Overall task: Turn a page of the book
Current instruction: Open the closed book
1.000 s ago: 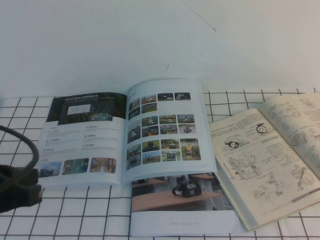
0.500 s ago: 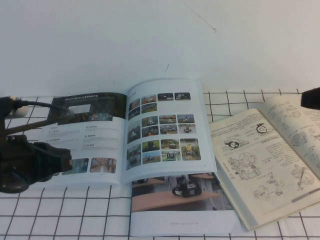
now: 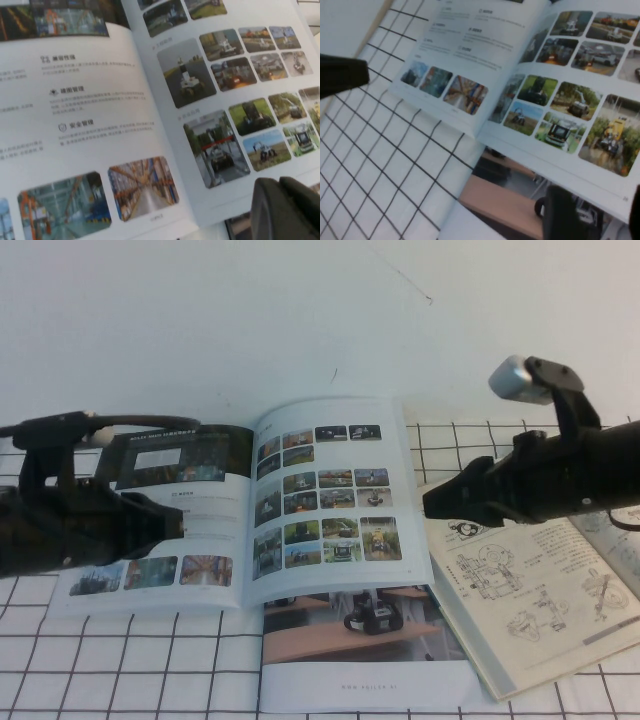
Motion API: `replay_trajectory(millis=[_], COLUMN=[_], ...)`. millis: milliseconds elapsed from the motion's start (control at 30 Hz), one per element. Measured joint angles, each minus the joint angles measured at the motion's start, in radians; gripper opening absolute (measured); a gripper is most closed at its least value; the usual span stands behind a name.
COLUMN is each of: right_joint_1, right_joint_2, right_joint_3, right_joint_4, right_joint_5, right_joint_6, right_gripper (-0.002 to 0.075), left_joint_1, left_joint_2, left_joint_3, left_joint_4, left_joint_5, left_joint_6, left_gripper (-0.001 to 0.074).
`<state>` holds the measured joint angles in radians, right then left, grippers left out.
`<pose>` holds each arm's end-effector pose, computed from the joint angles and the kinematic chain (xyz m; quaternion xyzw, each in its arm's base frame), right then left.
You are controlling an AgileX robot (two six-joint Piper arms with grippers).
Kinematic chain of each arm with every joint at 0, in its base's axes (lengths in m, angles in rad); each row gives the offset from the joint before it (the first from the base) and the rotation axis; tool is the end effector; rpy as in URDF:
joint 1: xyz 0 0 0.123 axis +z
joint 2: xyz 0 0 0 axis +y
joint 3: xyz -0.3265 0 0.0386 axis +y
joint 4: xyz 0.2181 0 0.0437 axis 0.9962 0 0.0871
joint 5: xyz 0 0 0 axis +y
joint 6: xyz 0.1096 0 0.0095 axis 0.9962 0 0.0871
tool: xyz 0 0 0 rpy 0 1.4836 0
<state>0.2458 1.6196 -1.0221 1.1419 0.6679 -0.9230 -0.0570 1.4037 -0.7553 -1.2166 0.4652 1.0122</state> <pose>0.2961 0.1382 0.2937 -0.1626 0.8819 0.3332 0.2913 0.2550 -0.0610 0.2877 0.0387 0.8956 -0.2398 0.3725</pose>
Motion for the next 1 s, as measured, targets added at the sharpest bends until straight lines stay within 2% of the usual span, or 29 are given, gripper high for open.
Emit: replay_trajectory(millis=[100, 200, 300, 467, 567, 1000], right_joint_1=[0.005, 0.005, 0.005, 0.006, 0.006, 0.006], right_joint_2=[0.081, 0.145, 0.192, 0.232, 0.243, 0.300], right_joint_3=[-0.040, -0.077, -0.107, -0.138, -0.140, -0.144], right_joint_4=[0.000, 0.000, 0.000, -0.002, -0.002, -0.019], right_joint_5=[-0.015, -0.024, -0.024, -0.024, -0.027, -0.036], right_joint_6=[-0.004, -0.018, -0.030, -0.036, -0.036, -0.039], right_gripper=[0.0337, 0.0358, 0.0363, 0.0367, 0.0367, 0.0368], left_joint_1=[0.000, 0.000, -0.018, -0.112, -0.151, -0.162], left_joint_2=[0.069, 0.151, 0.238, 0.349, 0.399, 0.533], left_joint_3=[-0.067, -0.142, -0.205, -0.296, -0.344, -0.396], left_joint_4=[0.000, 0.000, 0.041, 0.235, 0.291, 0.355], left_joint_5=[-0.006, -0.002, 0.008, 0.010, 0.016, 0.011], left_joint_6=[0.011, 0.015, 0.015, -0.062, -0.110, -0.214], left_gripper=[-0.0003, -0.0003, -0.0003, -0.0003, -0.0003, -0.0003])
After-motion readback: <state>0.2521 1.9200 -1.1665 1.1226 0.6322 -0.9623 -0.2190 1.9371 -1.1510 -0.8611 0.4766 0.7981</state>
